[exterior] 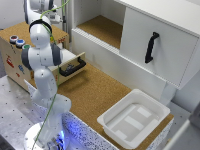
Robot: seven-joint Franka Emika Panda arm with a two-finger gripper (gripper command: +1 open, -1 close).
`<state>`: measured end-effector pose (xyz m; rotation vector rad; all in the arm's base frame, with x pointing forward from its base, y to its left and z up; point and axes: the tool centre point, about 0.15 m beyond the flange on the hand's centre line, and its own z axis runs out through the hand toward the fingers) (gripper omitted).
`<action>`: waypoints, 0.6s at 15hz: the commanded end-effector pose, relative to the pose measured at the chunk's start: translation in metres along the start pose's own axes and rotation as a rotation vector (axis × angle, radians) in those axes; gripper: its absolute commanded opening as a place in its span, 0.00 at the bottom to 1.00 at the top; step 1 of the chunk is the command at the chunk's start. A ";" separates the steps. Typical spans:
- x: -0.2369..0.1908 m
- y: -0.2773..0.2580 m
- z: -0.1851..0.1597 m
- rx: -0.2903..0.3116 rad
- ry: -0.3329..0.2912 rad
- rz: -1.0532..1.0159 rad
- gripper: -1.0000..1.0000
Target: Put the grasped purple block on top of the yellow block
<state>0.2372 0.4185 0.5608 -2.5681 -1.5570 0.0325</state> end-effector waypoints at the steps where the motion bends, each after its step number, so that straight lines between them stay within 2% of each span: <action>1: -0.003 -0.084 -0.029 -0.188 -0.083 -0.146 1.00; 2: -0.005 -0.099 -0.027 -0.210 -0.073 -0.208 1.00; 4: -0.010 -0.124 -0.022 -0.212 -0.021 -0.331 1.00; 6: -0.007 -0.138 -0.012 -0.200 0.012 -0.434 1.00; 8: 0.001 -0.142 -0.007 -0.176 0.072 -0.502 1.00; 9: 0.006 -0.141 -0.002 -0.152 0.074 -0.532 1.00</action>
